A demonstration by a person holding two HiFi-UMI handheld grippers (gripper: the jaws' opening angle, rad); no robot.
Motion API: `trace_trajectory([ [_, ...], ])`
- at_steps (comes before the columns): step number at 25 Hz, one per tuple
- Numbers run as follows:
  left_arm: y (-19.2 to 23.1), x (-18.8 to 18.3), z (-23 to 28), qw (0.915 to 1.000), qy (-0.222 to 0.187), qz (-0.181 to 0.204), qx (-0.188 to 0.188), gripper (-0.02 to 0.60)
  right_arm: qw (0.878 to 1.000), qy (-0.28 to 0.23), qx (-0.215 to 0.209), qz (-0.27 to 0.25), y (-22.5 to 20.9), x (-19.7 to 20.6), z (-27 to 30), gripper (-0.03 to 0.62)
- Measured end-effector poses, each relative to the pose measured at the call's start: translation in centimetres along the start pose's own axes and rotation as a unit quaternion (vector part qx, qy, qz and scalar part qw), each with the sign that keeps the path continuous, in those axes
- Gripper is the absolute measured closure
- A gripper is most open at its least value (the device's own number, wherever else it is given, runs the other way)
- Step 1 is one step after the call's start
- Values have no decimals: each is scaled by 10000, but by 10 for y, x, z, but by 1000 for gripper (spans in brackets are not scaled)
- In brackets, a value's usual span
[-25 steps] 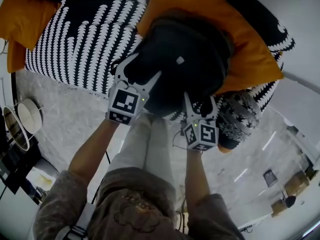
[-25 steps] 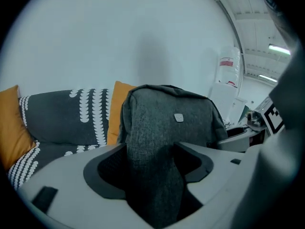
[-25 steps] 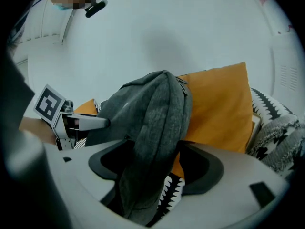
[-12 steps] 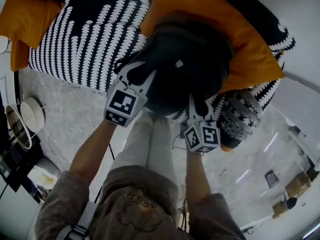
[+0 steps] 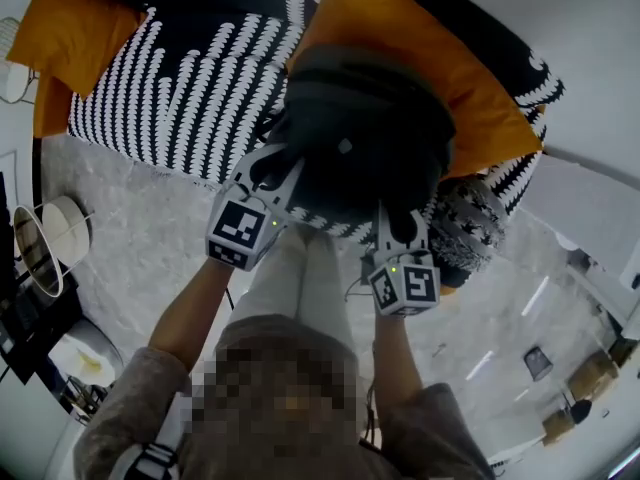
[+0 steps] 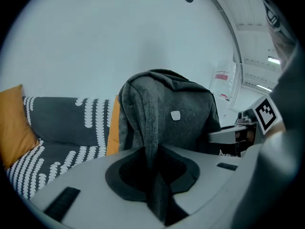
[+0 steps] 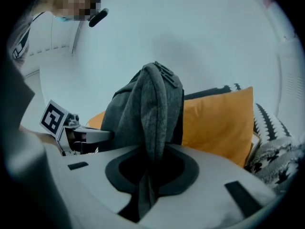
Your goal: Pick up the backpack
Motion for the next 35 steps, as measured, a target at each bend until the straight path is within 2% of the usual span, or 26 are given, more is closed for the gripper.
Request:
trace_trajectory([
  [8,-49,-112,-77,9988,-421,219,-135,522,9988,-447,-42,-218,33,-106,-84,543],
  [15,-93,-160,-148,9962,-733,302,-364,522,9964,-683,-335,-376,64,-159,-156,543],
  [25,-133,-157,-199,9931,-857,170,-788,522,9917,-798,-854,-535,78,-166,-200,543],
  [35,-170,-119,-260,9903,-991,106,-964,522,9888,-822,-1081,-624,107,-131,-253,543],
])
Point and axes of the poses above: the fingertips, and each gripper's own axes: z forward along the fingers, y to its left, x out of its underside, the point moved 4 cm from there along -z, backward along the fingers, and after that the axes turned 8 degrees about x, right-handed, at the moved point
